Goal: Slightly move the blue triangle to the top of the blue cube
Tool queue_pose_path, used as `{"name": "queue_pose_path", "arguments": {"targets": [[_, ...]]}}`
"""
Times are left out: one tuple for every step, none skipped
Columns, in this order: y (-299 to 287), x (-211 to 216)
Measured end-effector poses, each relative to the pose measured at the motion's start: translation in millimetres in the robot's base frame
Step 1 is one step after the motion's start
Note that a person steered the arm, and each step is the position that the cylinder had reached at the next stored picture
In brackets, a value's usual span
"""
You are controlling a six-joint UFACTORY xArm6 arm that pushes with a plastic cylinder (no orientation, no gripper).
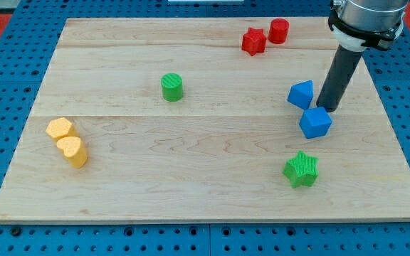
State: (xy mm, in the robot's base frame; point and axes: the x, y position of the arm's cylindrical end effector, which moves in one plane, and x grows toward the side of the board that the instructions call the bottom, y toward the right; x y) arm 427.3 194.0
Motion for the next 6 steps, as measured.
{"name": "queue_pose_path", "arguments": {"targets": [[2,13],[6,38],[-11,27],[18,-11],[-5,-15],[-14,-4]]}}
